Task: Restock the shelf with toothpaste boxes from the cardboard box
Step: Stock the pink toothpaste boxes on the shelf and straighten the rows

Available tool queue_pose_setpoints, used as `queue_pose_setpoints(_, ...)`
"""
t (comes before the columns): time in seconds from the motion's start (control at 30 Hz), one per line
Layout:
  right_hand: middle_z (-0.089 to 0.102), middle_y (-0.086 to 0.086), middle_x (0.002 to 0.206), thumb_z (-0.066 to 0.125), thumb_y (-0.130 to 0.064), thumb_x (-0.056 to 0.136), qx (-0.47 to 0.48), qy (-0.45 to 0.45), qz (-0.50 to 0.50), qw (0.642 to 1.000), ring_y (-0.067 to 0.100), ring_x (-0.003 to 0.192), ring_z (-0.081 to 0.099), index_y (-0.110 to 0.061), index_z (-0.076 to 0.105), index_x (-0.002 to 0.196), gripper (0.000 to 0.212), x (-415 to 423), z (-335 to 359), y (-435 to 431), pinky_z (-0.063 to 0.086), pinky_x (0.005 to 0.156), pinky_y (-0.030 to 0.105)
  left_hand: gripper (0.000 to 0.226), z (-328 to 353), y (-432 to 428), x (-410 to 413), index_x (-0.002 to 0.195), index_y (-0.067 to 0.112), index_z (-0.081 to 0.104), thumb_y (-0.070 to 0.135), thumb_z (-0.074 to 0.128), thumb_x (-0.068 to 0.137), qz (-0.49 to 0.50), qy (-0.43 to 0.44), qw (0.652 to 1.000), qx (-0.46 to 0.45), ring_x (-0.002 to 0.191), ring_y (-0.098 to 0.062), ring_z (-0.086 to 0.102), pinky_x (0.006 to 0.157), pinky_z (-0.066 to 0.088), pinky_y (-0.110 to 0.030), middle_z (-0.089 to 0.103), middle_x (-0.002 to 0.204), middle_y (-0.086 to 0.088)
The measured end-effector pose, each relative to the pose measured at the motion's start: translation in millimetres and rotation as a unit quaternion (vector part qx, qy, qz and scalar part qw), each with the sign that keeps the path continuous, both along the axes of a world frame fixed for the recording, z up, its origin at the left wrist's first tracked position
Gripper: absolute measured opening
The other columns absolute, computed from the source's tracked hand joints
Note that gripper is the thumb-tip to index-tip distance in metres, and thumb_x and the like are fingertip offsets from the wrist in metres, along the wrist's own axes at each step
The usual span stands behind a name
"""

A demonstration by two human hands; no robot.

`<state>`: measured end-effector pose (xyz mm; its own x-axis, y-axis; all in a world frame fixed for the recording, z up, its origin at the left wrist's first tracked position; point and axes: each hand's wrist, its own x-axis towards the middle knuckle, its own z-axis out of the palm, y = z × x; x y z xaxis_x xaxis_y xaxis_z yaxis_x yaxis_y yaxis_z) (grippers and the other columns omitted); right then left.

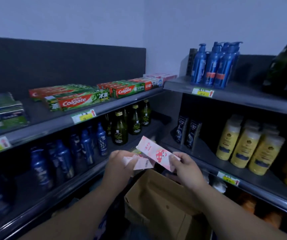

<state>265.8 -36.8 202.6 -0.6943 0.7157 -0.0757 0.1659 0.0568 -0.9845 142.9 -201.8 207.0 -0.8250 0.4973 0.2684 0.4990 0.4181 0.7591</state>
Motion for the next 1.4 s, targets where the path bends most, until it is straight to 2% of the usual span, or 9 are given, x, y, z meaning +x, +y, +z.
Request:
queue_pose_setpoints(0.17,0.071,0.007,0.101,0.059,-0.024,0.096,-0.100,0.086,0.021,0.991,0.018,0.089,0.068,-0.017,0.062,0.107,0.013,19.9,30.7,-29.2,0.059,0.082,0.038,0.010,27.3,-46.0,27.9,0.086,0.024,0.060,0.033,0.061,0.089,0.084,-0.038,0.995,0.035,0.086,-0.010,0.048,0.062,0.033,-0.018,0.053,0.103,-0.001)
queue_pose_setpoints(0.3,0.067,0.010,0.107,0.065,-0.009,0.091,-0.146,0.135,0.058,0.978,0.018,0.090,0.067,-0.014,0.058,0.110,0.022,25.4,56.0,-57.0,0.056,0.078,0.033,0.008,45.7,-89.9,37.2,0.090,0.037,0.059,0.034,0.065,0.084,0.117,-0.047,0.990,0.062,0.093,-0.015,0.057,0.075,0.049,-0.030,0.057,0.109,0.002)
queue_pose_setpoints(0.5,0.067,0.011,0.108,0.072,0.000,0.083,-0.120,0.154,0.115,0.974,0.028,0.098,0.068,-0.013,0.050,0.122,0.047,22.9,87.5,-109.2,0.057,0.083,0.039,0.038,80.6,-159.4,44.3,0.124,0.033,0.056,0.020,0.062,0.089,0.120,-0.067,0.981,0.136,0.078,-0.014,0.063,0.057,0.049,-0.024,0.060,0.108,0.005)
queue_pose_setpoints(0.63,0.072,0.014,0.103,0.072,0.003,0.082,-0.110,0.164,0.159,0.967,0.027,0.091,0.071,-0.001,0.053,0.119,0.042,9.1,102.2,-161.5,0.058,0.072,0.032,0.051,99.7,-216.8,49.1,0.134,0.034,0.049,0.023,0.066,0.088,0.141,-0.070,0.975,0.154,0.090,-0.020,0.063,0.066,0.052,-0.031,0.051,0.122,0.002)
queue_pose_setpoints(0.8,0.074,0.013,0.099,0.070,-0.007,0.086,-0.062,0.149,0.237,0.958,0.030,0.090,0.070,-0.004,0.065,0.111,0.025,-15.9,112.3,-253.9,0.055,0.086,0.045,0.036,113.2,-315.7,49.4,0.114,0.031,0.059,0.024,0.073,0.082,0.181,-0.075,0.961,0.195,0.086,-0.018,0.067,0.078,0.057,-0.037,0.060,0.110,0.003)
queue_pose_setpoints(0.97,0.074,0.012,0.092,0.067,-0.017,0.091,-0.040,0.141,0.296,0.944,0.021,0.071,0.067,-0.018,0.064,0.115,0.024,-37.6,116.6,-361.6,0.054,0.066,0.039,0.032,118.3,-421.0,52.9,0.108,0.023,0.057,0.014,0.073,0.082,0.218,-0.090,0.942,0.239,0.078,-0.017,0.068,0.071,0.057,-0.034,0.068,0.096,-0.002)
queue_pose_setpoints(1.13,0.073,0.012,0.097,0.064,-0.021,0.092,-0.038,0.127,0.347,0.928,0.021,0.084,0.071,-0.020,0.062,0.119,0.026,-50.1,116.1,-462.3,0.060,0.077,0.042,0.035,118.4,-519.9,61.8,0.114,0.019,0.056,0.009,0.072,0.084,0.233,-0.106,0.926,0.276,0.078,-0.016,0.068,0.062,0.053,-0.026,0.065,0.099,-0.001)
queue_pose_setpoints(1.23,0.073,0.014,0.096,0.062,-0.021,0.094,-0.061,0.129,0.361,0.921,0.020,0.084,0.071,-0.018,0.063,0.117,0.023,-55.8,117.7,-513.4,0.060,0.074,0.040,0.030,118.5,-573.5,64.4,0.107,0.026,0.057,0.015,0.073,0.084,0.251,-0.103,0.923,0.273,0.094,-0.025,0.067,0.076,0.057,-0.038,0.063,0.110,-0.005)
queue_pose_setpoints(1.4,0.073,0.016,0.101,0.063,-0.021,0.093,-0.108,0.134,0.381,0.908,0.025,0.093,0.071,-0.014,0.059,0.117,0.025,-69.1,124.9,-580.6,0.059,0.067,0.037,0.028,128.9,-640.1,71.4,0.105,0.024,0.055,0.012,0.071,0.085,0.279,-0.093,0.906,0.304,0.079,-0.018,0.067,0.064,0.057,-0.036,0.063,0.103,-0.003)
